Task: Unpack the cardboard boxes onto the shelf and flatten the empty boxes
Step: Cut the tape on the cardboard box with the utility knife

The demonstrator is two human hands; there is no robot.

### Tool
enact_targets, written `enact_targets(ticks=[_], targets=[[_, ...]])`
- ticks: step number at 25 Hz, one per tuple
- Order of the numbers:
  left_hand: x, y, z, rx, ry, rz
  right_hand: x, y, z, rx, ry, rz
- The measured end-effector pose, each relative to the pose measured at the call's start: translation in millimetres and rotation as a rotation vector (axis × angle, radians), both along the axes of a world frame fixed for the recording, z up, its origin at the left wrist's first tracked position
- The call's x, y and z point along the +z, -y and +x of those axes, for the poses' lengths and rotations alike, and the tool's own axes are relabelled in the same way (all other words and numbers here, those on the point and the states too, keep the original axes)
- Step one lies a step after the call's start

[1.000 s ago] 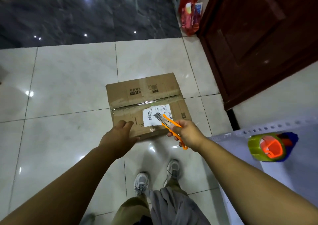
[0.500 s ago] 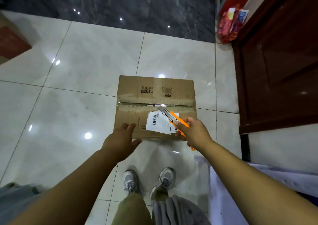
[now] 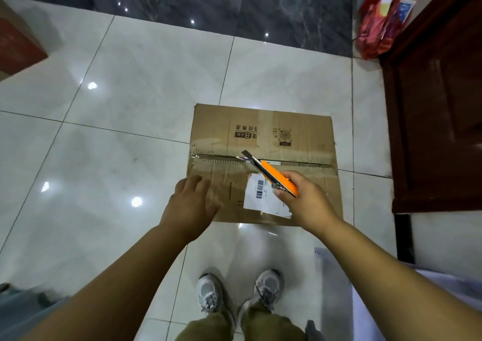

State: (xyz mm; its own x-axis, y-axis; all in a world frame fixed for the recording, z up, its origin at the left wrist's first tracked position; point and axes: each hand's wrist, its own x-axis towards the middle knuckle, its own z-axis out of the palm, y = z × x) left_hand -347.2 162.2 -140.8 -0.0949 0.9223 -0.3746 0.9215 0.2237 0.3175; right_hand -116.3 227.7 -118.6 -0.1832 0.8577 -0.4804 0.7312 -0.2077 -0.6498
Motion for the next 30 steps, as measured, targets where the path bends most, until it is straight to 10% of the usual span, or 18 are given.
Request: enact_targets(ticks=[20,30], targets=[[-140.9,-31.8,-10.8,0.221,0.075,0.607,-113.9,-70.7,-38.4,0.253,-0.327,0.410],[-150.9,-30.0,-10.8,0.246,0.019,0.706,-99.6,-81.3,-77.9,0.552,0.041,0.620]])
